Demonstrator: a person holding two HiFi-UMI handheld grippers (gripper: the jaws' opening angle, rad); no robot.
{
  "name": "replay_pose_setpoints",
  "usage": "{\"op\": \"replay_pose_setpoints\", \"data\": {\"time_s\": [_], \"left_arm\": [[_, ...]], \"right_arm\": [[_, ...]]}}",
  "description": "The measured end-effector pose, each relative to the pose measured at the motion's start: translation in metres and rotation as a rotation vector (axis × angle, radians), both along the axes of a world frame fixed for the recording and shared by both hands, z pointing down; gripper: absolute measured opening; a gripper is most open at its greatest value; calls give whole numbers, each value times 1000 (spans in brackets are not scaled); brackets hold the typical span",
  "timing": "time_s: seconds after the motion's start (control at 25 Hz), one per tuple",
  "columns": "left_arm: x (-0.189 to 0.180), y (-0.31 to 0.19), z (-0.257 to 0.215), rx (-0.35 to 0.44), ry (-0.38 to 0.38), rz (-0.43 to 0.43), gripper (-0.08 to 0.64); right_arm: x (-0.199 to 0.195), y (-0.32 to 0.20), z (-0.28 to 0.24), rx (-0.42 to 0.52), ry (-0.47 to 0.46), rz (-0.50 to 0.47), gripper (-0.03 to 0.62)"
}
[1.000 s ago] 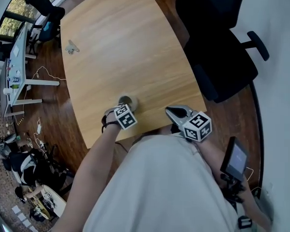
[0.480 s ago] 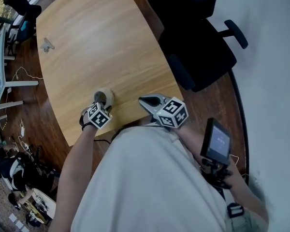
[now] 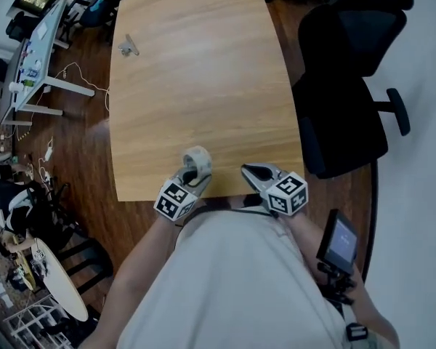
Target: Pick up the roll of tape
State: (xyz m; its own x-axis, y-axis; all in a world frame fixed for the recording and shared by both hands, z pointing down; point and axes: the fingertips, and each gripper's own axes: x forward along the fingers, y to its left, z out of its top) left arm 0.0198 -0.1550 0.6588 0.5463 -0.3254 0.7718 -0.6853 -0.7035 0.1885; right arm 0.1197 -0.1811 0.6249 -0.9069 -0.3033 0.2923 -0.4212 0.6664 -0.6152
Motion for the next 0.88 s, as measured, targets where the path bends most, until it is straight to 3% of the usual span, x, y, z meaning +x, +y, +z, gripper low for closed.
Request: {"op": "replay_pose_setpoints", "data": {"time_s": [0.24,0.56,0.88], "left_arm": [[-3,17,-27,53,121,-117,92],[-48,39,-56,153,229,-303,92],[-74,100,-90,282,340,-427,92]], "right_arm": [[-18,1,6,30,44,-88,6],[-39,23,-6,78,85,-128,6],[-72,67,-61,191,55,-148,6]]}}
